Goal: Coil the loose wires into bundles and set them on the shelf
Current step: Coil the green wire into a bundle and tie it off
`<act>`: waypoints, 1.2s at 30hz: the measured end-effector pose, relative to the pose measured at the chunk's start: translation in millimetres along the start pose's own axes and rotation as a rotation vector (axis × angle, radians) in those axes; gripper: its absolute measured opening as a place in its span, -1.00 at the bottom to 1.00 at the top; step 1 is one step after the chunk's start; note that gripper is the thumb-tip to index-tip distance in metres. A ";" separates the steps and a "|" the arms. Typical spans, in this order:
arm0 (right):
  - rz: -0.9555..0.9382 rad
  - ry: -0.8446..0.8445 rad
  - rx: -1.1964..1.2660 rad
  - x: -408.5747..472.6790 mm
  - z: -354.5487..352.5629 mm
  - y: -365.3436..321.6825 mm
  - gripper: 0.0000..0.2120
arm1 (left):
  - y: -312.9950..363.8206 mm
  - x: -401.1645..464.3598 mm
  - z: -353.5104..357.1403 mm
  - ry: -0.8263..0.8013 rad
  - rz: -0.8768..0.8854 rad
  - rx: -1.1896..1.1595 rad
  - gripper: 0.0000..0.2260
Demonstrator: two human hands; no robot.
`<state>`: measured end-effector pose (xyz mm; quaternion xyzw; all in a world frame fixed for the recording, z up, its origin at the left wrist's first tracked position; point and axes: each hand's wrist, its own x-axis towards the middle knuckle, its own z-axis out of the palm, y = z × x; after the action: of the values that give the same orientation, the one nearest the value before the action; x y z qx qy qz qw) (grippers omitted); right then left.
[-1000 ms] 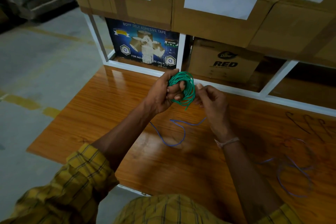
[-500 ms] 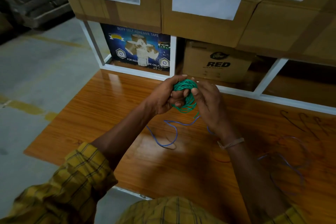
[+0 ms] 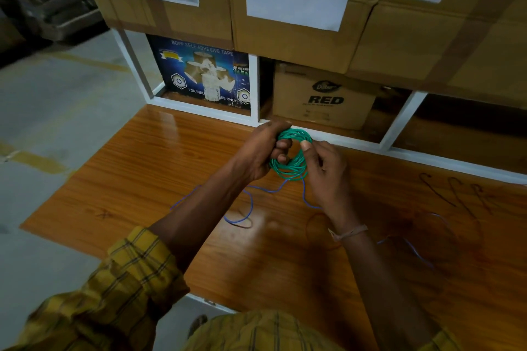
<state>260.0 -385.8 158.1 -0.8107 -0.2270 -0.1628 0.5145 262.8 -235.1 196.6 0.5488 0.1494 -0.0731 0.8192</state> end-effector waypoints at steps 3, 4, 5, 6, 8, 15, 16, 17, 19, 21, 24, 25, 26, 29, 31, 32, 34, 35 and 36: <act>0.109 -0.010 0.032 -7.6 -9.3 12.0 -0.65 | -14.0 -2.3 14.7 0.043 0.091 -0.013 -0.75; 0.136 -0.010 0.031 -11.1 -12.0 17.9 -0.63 | -19.5 -3.1 19.0 0.053 0.106 -0.016 -0.73; 0.153 -0.007 0.024 -14.9 -14.8 22.7 -0.62 | -25.1 -3.8 23.0 0.061 0.115 -0.021 -0.72; 0.165 -0.004 0.013 -18.4 -17.7 26.5 -0.62 | -30.7 -4.1 26.5 0.063 0.121 -0.027 -0.72; 0.185 0.000 -0.001 -24.4 -24.1 30.4 -0.64 | -41.6 -5.1 32.1 0.038 0.125 -0.045 -0.73; 0.276 0.029 -0.016 -33.6 -46.9 44.6 -0.60 | -64.4 -1.0 40.4 -0.101 0.219 0.144 -0.87; 0.282 0.043 -0.018 -33.0 -48.7 45.1 -0.60 | -64.4 1.3 41.2 -0.115 0.242 0.182 -0.87; 0.285 0.056 -0.019 -32.6 -50.4 44.6 -0.60 | -64.5 3.1 42.5 -0.135 0.268 0.222 -0.86; 0.314 0.080 -0.023 -32.3 -53.6 43.5 -0.59 | -64.2 4.6 44.1 -0.194 0.310 0.294 -0.85; 0.344 0.103 -0.040 -32.2 -58.7 42.8 -0.60 | -63.7 5.5 42.9 -0.263 0.333 0.346 -0.87; 0.353 0.109 -0.060 -34.0 -64.2 44.8 -0.63 | -63.7 7.3 40.5 -0.349 0.325 0.393 -0.91; 0.354 0.107 -0.067 -35.6 -64.4 45.0 -0.62 | -64.9 8.2 40.6 -0.361 0.321 0.380 -0.91; 0.354 0.110 -0.075 -37.8 -63.7 45.8 -0.60 | -66.7 8.7 41.0 -0.361 0.325 0.368 -0.92; 0.363 0.133 -0.074 -44.2 -63.8 45.3 -0.57 | -73.8 7.8 45.1 -0.334 0.401 0.417 -0.91; 0.377 0.135 -0.058 -47.0 -66.6 47.6 -0.59 | -77.9 6.9 50.2 -0.299 0.466 0.518 -0.87; 0.382 0.131 -0.042 -47.4 -68.6 49.4 -0.60 | -79.5 6.8 53.6 -0.272 0.501 0.568 -0.87; 0.388 0.128 -0.016 -46.7 -73.9 56.0 -0.60 | -81.7 8.6 61.7 -0.232 0.543 0.621 -0.86; 0.392 0.123 -0.012 -46.0 -77.0 59.5 -0.59 | -83.3 10.9 66.5 -0.221 0.547 0.626 -0.86; 0.401 0.116 -0.011 -45.4 -80.9 63.4 -0.58 | -84.9 13.0 72.5 -0.215 0.540 0.629 -0.87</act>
<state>253.2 -491.7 121.1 -0.8318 -0.0301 -0.1046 0.5443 262.9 -334.2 143.4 0.7806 -0.1155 0.0451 0.6127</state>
